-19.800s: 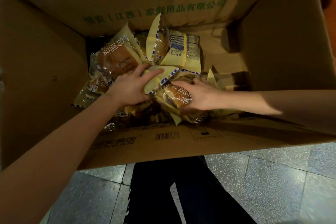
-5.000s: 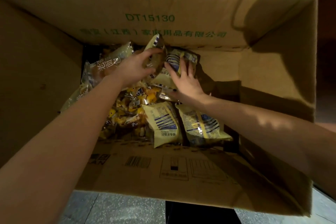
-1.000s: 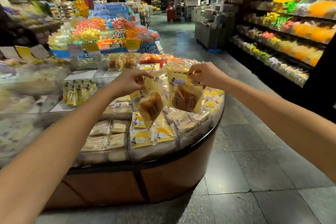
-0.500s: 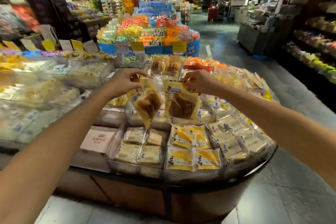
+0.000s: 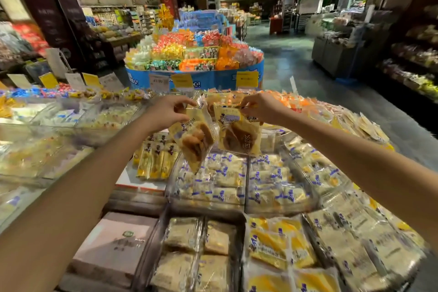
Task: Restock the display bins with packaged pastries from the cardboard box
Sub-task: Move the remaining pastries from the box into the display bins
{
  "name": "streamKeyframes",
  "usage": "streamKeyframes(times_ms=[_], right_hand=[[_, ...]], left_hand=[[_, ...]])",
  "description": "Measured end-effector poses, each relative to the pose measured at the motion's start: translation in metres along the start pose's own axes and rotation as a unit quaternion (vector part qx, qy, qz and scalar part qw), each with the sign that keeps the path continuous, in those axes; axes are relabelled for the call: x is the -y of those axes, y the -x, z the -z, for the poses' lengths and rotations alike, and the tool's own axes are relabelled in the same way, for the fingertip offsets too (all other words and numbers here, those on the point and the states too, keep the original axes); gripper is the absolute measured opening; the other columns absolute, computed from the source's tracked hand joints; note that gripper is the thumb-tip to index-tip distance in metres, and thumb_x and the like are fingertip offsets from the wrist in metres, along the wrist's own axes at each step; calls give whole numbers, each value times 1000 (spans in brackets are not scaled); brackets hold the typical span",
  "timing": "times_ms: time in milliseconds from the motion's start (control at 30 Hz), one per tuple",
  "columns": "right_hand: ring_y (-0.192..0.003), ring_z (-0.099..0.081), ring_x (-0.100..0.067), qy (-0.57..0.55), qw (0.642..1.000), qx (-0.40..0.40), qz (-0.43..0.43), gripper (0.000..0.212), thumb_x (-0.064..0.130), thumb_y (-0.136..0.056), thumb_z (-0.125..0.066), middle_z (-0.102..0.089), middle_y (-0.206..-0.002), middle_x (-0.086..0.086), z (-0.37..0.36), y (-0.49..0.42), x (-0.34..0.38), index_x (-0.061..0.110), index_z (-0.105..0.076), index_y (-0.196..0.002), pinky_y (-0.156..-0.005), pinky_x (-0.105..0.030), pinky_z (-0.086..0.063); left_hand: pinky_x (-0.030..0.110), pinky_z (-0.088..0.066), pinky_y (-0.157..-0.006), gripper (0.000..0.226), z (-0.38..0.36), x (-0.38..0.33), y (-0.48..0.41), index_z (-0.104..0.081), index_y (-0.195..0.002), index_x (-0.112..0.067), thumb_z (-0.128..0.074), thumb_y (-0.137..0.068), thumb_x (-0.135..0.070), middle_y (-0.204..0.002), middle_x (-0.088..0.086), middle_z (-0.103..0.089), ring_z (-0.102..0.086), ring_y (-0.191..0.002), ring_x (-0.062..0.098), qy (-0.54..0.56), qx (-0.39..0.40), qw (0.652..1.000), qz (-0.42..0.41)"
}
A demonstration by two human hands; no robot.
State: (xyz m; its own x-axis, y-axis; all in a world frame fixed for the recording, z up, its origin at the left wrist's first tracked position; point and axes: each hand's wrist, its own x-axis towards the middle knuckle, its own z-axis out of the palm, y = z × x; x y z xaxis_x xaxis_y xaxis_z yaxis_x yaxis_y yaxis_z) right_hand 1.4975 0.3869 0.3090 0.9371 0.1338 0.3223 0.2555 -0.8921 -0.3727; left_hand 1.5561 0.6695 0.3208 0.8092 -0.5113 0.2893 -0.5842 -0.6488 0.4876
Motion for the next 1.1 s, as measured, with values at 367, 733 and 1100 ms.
streamKeyframes(times_ms=[367, 733, 1100], right_hand=[[-67, -51, -6, 26, 999, 28, -29, 21, 13, -96, -59, -61, -95, -1, -35, -73, -37, 4, -68, -113, -54, -3, -37], [-64, -56, -11, 8, 994, 15, -109, 16, 14, -96, -60, -66, -95, -6, -75, -165, -88, 8, -70, -107, -47, -4, -39], [-66, -56, -4, 31, 981, 56, -181, 16, 20, -97, -60, -64, -101, 3, -124, -248, -180, 16, -69, -109, -56, -18, -41]], left_hand=[[13, -42, -65, 39, -19, 67, -95, -68, -118, -27, -75, -83, -10, -96, 1, -63, -56, -83, 14, 28, 39, 999, -10], [38, -52, -85, 41, -48, 147, -218, -65, -109, -44, -75, -83, -15, -100, 2, -67, -62, -90, 23, 50, 96, 992, -58], [36, -49, -93, 56, -121, 208, -328, -64, -106, -45, -67, -81, 6, -121, 1, -66, -59, -107, 20, 45, 194, 975, -97]])
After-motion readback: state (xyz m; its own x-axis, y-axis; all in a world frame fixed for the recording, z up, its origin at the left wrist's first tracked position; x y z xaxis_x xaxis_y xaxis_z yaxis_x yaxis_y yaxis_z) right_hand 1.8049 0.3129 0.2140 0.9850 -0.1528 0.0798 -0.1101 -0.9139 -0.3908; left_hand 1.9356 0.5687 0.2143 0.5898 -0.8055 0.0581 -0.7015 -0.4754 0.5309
